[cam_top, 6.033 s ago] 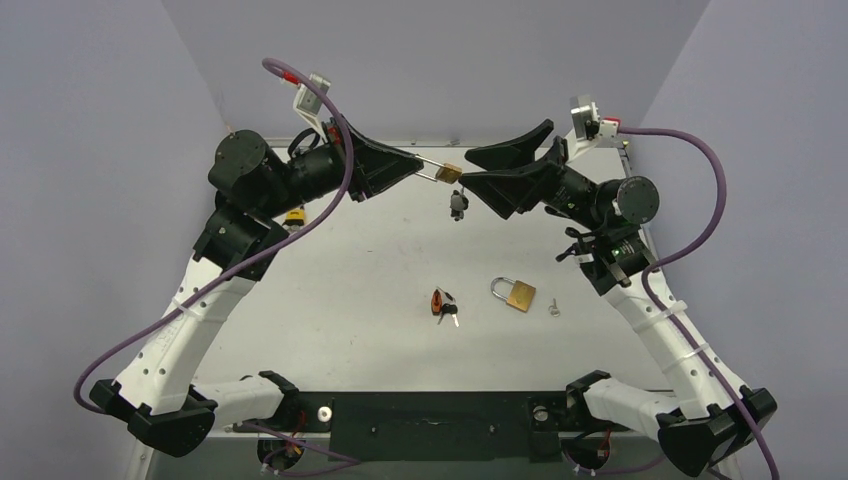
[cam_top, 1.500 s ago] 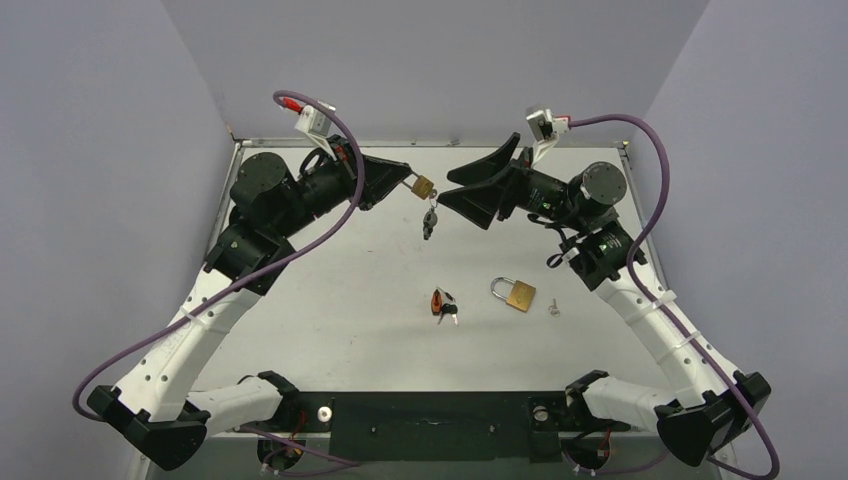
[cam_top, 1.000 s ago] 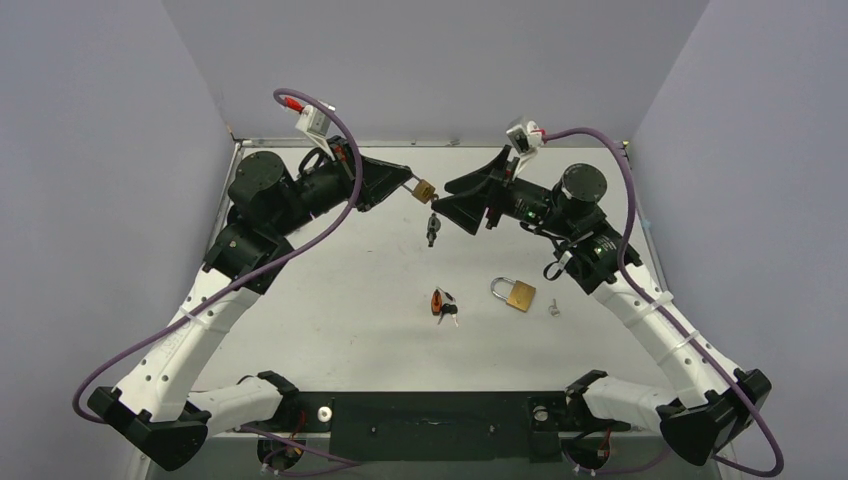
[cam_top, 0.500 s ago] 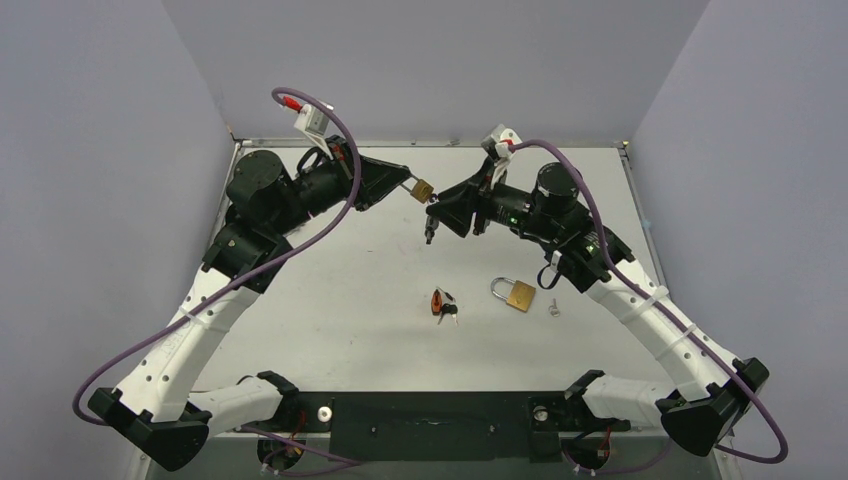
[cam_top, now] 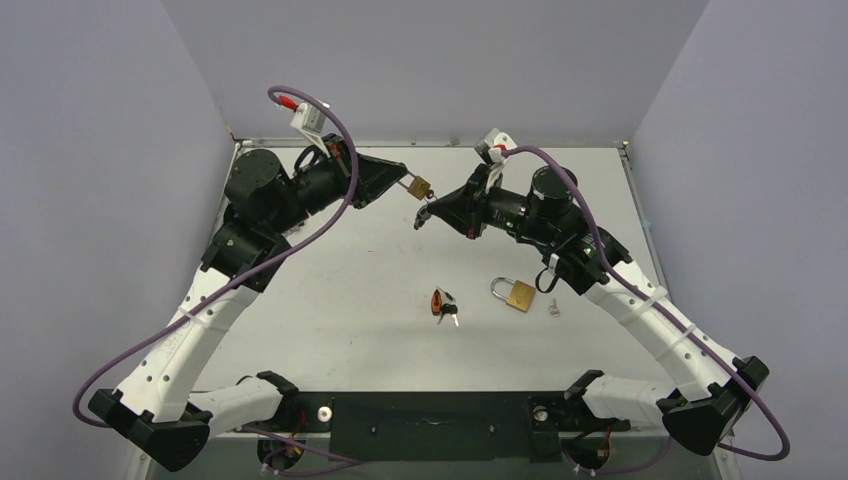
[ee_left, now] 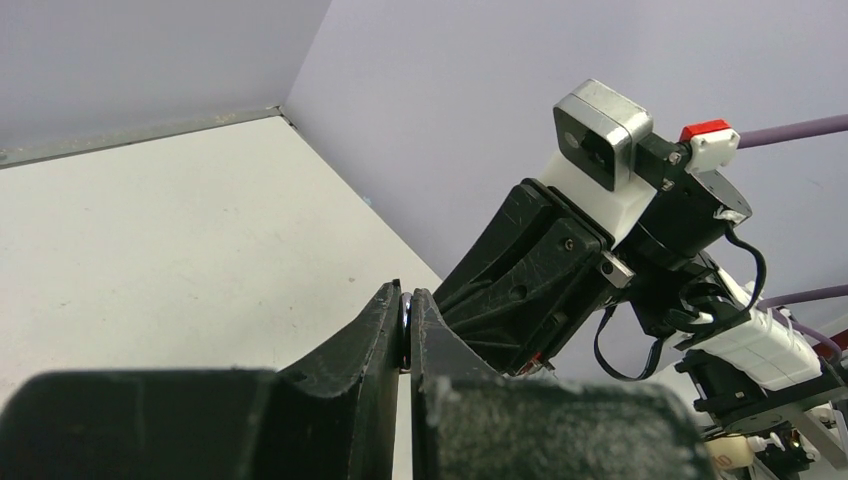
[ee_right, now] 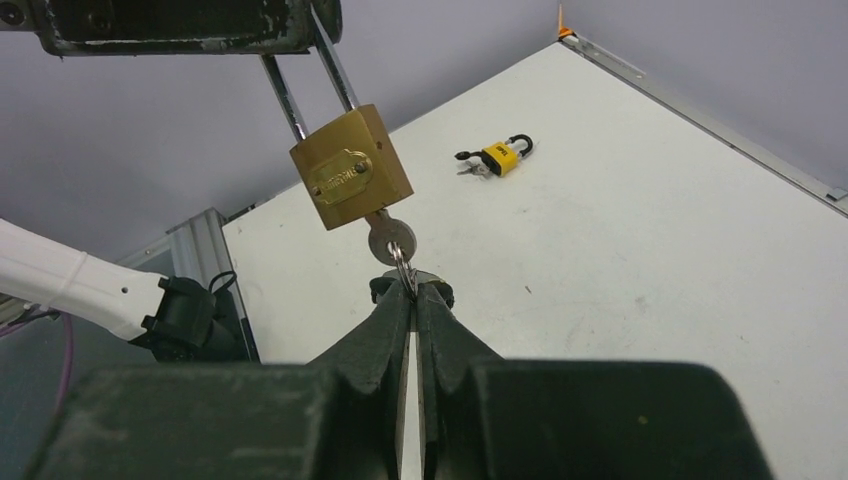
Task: Lock with the key
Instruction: Lock the lock.
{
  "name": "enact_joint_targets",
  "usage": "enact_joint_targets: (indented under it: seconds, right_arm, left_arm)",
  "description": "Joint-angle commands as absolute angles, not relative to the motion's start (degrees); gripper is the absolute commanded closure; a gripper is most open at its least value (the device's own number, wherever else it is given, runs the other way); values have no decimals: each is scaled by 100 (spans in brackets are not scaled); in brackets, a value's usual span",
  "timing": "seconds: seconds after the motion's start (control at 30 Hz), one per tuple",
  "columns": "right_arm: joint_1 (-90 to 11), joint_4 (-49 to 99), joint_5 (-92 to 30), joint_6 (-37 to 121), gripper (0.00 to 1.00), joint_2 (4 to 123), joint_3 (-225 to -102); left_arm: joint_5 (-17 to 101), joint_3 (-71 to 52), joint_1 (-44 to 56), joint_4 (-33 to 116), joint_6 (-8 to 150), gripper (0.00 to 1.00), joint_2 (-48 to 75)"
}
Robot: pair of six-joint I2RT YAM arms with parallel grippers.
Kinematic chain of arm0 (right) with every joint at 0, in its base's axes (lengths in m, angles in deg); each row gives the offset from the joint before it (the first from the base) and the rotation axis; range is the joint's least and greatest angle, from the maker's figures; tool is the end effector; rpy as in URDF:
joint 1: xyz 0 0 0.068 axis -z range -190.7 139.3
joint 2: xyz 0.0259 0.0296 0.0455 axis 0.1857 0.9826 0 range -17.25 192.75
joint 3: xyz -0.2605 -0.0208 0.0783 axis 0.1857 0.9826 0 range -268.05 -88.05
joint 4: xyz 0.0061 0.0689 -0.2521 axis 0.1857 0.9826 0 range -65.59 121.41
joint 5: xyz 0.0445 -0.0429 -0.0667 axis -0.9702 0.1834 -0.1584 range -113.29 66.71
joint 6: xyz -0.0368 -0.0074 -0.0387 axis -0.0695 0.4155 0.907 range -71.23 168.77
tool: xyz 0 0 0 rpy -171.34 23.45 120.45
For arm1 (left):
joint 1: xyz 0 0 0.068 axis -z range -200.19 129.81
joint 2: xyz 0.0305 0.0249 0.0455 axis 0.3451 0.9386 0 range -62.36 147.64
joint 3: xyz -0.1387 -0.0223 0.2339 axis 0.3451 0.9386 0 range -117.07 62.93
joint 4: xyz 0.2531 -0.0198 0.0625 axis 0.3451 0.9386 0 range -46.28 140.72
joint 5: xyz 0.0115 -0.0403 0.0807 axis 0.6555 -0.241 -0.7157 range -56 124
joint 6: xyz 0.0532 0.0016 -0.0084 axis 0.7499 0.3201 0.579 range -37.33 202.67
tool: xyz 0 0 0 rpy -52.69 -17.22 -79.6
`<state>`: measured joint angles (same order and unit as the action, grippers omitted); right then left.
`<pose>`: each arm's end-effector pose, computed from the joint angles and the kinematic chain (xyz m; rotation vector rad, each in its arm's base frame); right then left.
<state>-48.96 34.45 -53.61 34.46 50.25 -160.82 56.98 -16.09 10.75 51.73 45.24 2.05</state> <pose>0.1944 0.1762 0.4309 -0.7752 1.5909 1.1169 0.1935 -0.1322 0.4838 0.2663 1.5732 -1.2426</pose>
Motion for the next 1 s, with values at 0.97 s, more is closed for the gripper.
enact_joint_targets:
  seconds: [0.97]
  right_arm:
    - [-4951,3300,-4782,3816,100,5072,-15648]
  left_arm:
    - [5857,-2337,335,5380,4003,100,194]
